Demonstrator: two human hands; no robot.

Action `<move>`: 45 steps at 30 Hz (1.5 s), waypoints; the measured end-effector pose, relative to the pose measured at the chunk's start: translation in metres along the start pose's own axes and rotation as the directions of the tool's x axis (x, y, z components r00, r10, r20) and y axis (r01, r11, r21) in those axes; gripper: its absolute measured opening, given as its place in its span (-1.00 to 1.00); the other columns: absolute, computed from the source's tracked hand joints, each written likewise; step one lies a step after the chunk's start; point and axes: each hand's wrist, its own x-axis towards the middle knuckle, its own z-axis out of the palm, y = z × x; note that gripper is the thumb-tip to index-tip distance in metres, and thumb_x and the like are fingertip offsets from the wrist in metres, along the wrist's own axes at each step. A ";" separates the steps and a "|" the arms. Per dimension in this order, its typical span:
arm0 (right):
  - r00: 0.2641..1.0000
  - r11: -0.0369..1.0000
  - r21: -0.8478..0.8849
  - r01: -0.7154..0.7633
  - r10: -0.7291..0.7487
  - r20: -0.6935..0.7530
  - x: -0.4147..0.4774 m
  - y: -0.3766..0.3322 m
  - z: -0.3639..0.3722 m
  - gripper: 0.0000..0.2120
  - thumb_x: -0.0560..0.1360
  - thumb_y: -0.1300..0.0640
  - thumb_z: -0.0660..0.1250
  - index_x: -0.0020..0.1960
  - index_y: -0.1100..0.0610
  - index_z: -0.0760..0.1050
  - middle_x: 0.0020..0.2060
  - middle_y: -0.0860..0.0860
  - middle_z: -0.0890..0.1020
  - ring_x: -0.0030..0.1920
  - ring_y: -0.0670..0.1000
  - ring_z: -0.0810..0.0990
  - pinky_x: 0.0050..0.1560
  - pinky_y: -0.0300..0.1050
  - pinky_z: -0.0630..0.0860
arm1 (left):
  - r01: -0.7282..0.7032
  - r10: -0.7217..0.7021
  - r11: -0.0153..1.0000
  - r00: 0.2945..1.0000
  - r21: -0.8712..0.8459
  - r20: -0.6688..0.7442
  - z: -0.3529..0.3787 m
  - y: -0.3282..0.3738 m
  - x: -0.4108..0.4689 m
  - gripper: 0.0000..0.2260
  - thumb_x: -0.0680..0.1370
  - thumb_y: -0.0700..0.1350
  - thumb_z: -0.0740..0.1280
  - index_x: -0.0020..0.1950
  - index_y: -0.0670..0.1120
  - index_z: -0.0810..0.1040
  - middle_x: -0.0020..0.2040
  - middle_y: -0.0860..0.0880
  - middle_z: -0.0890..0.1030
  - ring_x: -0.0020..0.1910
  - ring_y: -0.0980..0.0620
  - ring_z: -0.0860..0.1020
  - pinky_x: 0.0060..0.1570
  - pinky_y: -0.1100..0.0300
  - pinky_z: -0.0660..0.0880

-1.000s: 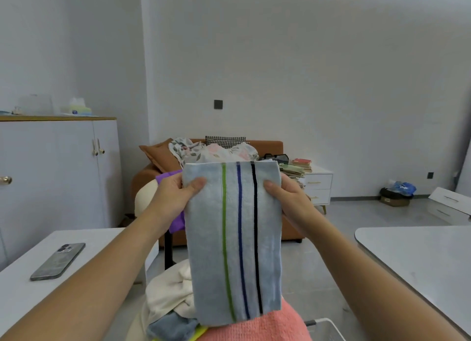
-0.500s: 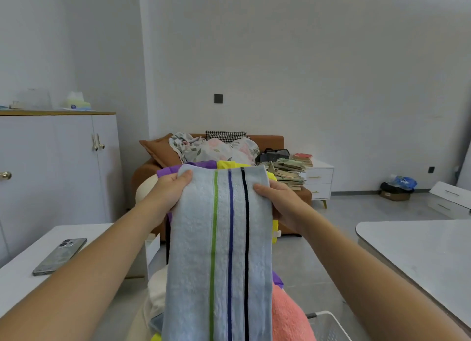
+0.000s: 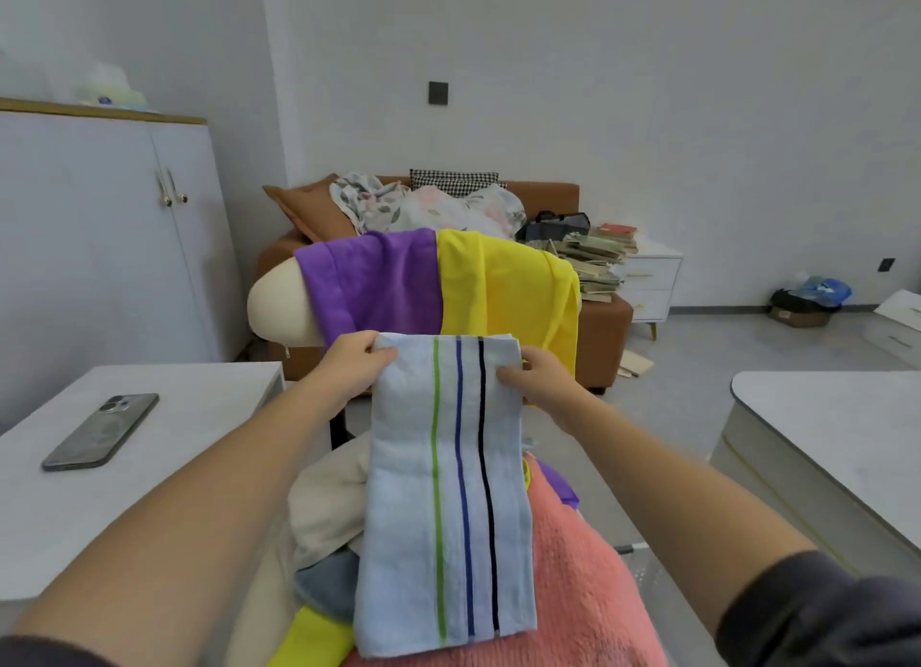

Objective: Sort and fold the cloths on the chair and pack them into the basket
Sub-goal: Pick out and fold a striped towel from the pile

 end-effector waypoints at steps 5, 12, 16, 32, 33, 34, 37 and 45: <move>0.995 0.992 0.078 0.101 -0.100 -0.015 -0.019 0.008 -0.004 -0.73 0.51 0.30 0.22 0.18 0.13 0.50 0.03 0.05 0.60 0.01 0.00 0.57 -0.09 -0.20 0.53 | -0.180 0.180 0.984 0.984 -0.007 -0.010 -0.005 -0.006 -0.027 -0.89 0.53 -0.25 0.32 -0.06 -0.05 0.58 -0.08 -0.10 0.64 -0.07 -0.04 0.58 0.04 -0.01 0.52; 0.983 0.984 0.048 0.172 -0.174 0.055 -0.065 0.028 -0.009 -0.81 0.48 0.41 0.28 0.06 0.25 0.53 -0.16 0.00 0.61 -0.14 -0.13 0.57 -0.12 -0.33 0.52 | -0.290 0.291 0.956 0.956 -0.045 0.025 -0.009 -0.030 -0.079 -0.73 0.48 -0.33 0.37 -0.19 0.06 0.60 -0.23 0.15 0.65 -0.20 0.24 0.55 -0.13 0.35 0.47; 0.983 0.985 0.020 0.171 -0.172 0.067 -0.078 0.037 -0.006 -0.83 0.50 0.37 0.29 0.04 0.20 0.55 -0.12 0.04 0.61 -0.09 -0.05 0.55 -0.02 -0.18 0.53 | -0.295 0.294 0.956 0.955 0.008 0.040 -0.006 -0.041 -0.093 -0.80 0.50 -0.28 0.37 -0.10 0.04 0.58 -0.15 0.10 0.65 -0.09 0.11 0.57 -0.01 0.17 0.50; 0.963 0.949 -0.166 0.268 -0.268 0.027 -0.060 0.042 0.003 -0.85 0.48 0.35 0.29 -0.16 0.12 0.47 -0.33 -0.07 0.49 -0.33 -0.11 0.39 -0.26 -0.20 0.34 | -0.342 0.336 0.930 0.939 0.131 0.066 0.003 -0.045 -0.074 -0.79 0.49 -0.27 0.37 -0.13 0.05 0.50 -0.17 0.08 0.58 -0.25 0.28 0.51 -0.22 0.42 0.40; 0.960 0.937 -0.208 0.279 -0.280 0.026 -0.060 0.050 0.005 -0.84 0.48 0.34 0.30 -0.16 0.09 0.48 -0.32 -0.10 0.52 -0.32 -0.14 0.42 -0.25 -0.20 0.36 | -0.343 0.329 0.923 0.938 0.176 0.103 0.005 -0.054 -0.076 -0.79 0.47 -0.25 0.39 -0.11 0.08 0.49 -0.14 0.11 0.59 -0.20 0.29 0.52 -0.19 0.43 0.40; 0.957 0.927 -0.241 0.286 -0.290 0.022 -0.061 0.058 0.008 -0.84 0.47 0.33 0.30 -0.14 0.08 0.51 -0.29 -0.13 0.55 -0.28 -0.15 0.47 -0.21 -0.19 0.39 | -0.343 0.318 0.917 0.937 0.205 0.142 0.007 -0.063 -0.078 -0.77 0.46 -0.21 0.41 -0.08 0.11 0.49 -0.10 0.13 0.59 -0.15 0.29 0.52 -0.15 0.42 0.39; 0.952 0.911 -0.287 0.298 -0.307 0.012 -0.064 0.072 0.015 -0.80 0.43 0.35 0.31 -0.07 0.08 0.54 -0.17 -0.07 0.61 -0.11 -0.03 0.56 -0.10 -0.08 0.47 | -0.352 0.296 0.897 0.928 0.269 0.227 0.010 -0.087 -0.083 -0.68 0.40 -0.05 0.48 0.01 0.25 0.45 0.06 0.21 0.56 0.01 0.27 0.52 -0.03 0.43 0.36; 0.930 0.928 -0.155 0.339 -0.355 -0.093 -0.062 0.070 0.017 -0.89 0.52 0.23 0.32 -0.09 0.03 0.52 -0.20 -0.05 0.57 -0.18 -0.12 0.52 -0.16 -0.22 0.43 | -0.351 0.362 0.916 0.932 0.195 -0.027 0.017 -0.081 -0.079 -0.82 0.56 -0.14 0.31 -0.11 0.14 0.45 -0.19 0.14 0.59 -0.14 0.19 0.53 -0.19 0.35 0.41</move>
